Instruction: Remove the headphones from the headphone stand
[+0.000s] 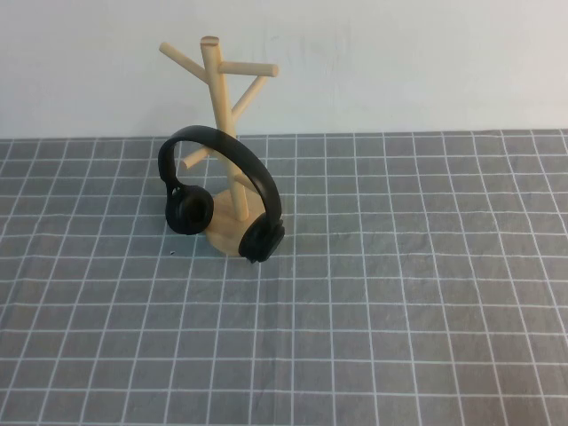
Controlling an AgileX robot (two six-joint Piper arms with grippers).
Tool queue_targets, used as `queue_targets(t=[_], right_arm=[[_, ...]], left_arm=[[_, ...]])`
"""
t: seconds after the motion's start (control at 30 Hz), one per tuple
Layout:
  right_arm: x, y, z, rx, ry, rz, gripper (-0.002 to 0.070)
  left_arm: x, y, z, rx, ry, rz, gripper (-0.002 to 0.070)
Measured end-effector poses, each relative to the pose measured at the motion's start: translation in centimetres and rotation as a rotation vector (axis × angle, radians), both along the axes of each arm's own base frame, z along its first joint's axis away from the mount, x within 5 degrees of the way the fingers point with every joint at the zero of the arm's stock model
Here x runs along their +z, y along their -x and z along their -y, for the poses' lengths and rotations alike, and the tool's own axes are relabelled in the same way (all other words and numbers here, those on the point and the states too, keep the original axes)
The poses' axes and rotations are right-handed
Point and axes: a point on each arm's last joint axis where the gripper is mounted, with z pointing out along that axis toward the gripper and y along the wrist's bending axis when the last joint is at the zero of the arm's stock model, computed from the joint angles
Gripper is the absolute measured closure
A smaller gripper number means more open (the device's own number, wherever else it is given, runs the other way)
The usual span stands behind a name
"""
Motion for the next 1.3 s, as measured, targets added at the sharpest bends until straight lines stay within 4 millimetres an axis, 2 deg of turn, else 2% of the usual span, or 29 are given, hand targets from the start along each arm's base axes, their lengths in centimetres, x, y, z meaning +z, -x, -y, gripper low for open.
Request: queue_targets(t=[1.03, 1.3], right_arm=[[0.0, 0.0, 0.0, 0.0, 0.0, -0.002, 0.0685], [0.0, 0.0, 0.0, 0.0, 0.0, -0.002, 0.0685]], left_arm=[[0.1, 0.0, 0.0, 0.001, 0.0, 0.007, 0.0681], [1.9, -0.3, 0.0, 0.032, 0.237, 0.213, 0.0681]])
